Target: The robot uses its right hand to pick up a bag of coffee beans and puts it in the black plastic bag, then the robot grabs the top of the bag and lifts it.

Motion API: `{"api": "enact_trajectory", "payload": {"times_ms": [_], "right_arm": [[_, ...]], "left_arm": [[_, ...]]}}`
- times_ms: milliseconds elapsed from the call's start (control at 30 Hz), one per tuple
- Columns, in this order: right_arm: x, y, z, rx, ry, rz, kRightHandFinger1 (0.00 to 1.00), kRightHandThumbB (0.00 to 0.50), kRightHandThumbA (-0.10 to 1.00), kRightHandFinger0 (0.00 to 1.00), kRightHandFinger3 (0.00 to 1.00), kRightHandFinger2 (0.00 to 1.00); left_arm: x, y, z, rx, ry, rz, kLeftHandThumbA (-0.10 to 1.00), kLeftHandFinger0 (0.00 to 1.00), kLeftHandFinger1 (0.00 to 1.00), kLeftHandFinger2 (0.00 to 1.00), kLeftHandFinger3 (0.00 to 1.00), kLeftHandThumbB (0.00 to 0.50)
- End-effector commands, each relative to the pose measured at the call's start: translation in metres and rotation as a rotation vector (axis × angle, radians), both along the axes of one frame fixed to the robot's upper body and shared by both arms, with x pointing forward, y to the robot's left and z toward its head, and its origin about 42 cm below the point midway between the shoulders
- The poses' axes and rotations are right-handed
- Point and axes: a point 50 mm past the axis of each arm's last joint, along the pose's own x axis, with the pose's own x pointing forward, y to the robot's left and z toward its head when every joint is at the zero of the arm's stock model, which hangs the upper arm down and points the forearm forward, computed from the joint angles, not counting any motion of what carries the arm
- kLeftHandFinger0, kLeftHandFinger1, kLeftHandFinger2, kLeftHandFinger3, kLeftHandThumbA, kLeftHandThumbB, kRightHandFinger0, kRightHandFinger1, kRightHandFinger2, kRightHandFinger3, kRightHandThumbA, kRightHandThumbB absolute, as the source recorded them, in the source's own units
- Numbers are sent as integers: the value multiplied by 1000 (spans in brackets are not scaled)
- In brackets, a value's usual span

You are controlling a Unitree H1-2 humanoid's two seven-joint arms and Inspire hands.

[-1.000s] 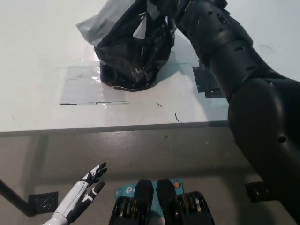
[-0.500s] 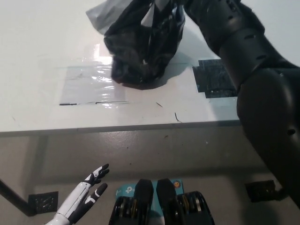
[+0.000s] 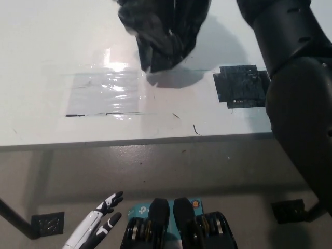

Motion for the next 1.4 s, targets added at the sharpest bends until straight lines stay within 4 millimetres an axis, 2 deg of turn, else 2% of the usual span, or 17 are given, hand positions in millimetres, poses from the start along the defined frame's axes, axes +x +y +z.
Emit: {"api": "enact_trajectory", "payload": {"times_ms": [0, 67, 133, 233, 400, 533, 633, 733, 867, 900, 967, 1033, 1133, 1167, 1233, 1300, 1367], "right_arm": [[-71, 20, 170, 149, -331, 161, 217, 48, -100, 0, 1000, 791], [-77, 21, 180, 168, -349, 166, 223, 68, -100, 0, 1000, 798], [-81, 21, 185, 176, -354, 161, 219, 62, -100, 0, 1000, 795], [-86, 20, 191, 188, -355, 167, 236, 80, -100, 0, 1000, 807], [-91, 17, 198, 202, -367, 168, 212, 76, -100, 0, 1000, 751], [-88, 14, 195, 201, -364, 170, 203, 79, -100, 0, 1000, 747], [-84, 14, 190, 201, -341, 162, 208, 69, -100, 0, 1000, 794], [-78, 18, 179, 206, -324, 167, 241, 60, -100, 0, 1000, 816], [-73, 27, 169, 184, -320, 179, 286, 54, -100, 0, 1000, 825], [-71, 33, 165, 179, -315, 178, 278, 36, -100, 0, 1000, 813], [-69, 42, 158, 172, -302, 175, 273, 34, -100, 0, 1000, 804], [-66, 52, 148, 179, -277, 173, 280, 53, -100, 0, 1000, 822], [-61, 64, 131, 195, -238, 187, 274, 41, -100, 0, 1000, 814], [-60, 72, 121, 208, -214, 201, 261, 70, -100, 0, 1000, 804], [-59, 80, 111, 213, -195, 213, 215, 64, -100, 0, 1000, 774], [-57, 97, 89, 223, -160, 236, 145, 70, -100, 0, 1000, 736], [-56, 106, 75, 224, -141, 242, 109, 70, -100, 0, 1000, 715]], "left_arm": [[-10, -1, 5, 22, -49, -42, 1000, 1000, 1000, 1000, 1000, 257], [-8, -3, 7, 30, -48, -45, 1000, 1000, 1000, 1000, 1000, 257], [-7, -3, 7, 30, -47, -46, 1000, 1000, 1000, 1000, 1000, 258], [-7, -4, 7, 38, -42, -49, 1000, 1000, 1000, 1000, 1000, 263], [-7, -3, 5, 50, -34, -56, 1000, 1000, 1000, 1000, 1000, 266], [-6, -4, 4, 53, -29, -63, 1000, 1000, 1000, 1000, 1000, 265], [-6, -4, 5, 56, -24, -66, 1000, 1000, 1000, 1000, 1000, 264], [-6, -5, 6, 66, -18, -73, 1000, 1000, 1000, 1000, 1000, 247], [-4, -6, 6, 80, -27, -85, 1000, 1000, 1000, 1000, 1000, 260], [-3, -7, 7, 82, -27, -87, 1000, 1000, 1000, 1000, 1000, 249], [-3, -8, 7, 87, -25, -91, 1000, 1000, 1000, 1000, 1000, 249], [-3, -9, 7, 96, -25, -97, 1000, 1000, 1000, 1000, 1000, 244], [-1, -12, 8, 112, -15, -114, 1000, 1000, 1000, 1000, 1000, 242], [0, -12, 9, 114, -9, -118, 1000, 1000, 1000, 1000, 1000, 251], [0, -13, 9, 118, -7, -122, 1000, 1000, 1000, 1000, 1000, 252], [1, -14, 11, 127, -11, -132, 1000, 1000, 1000, 1000, 1000, 246], [2, -15, 12, 131, -5, -140, 1000, 1000, 1000, 1000, 1000, 247]]}}
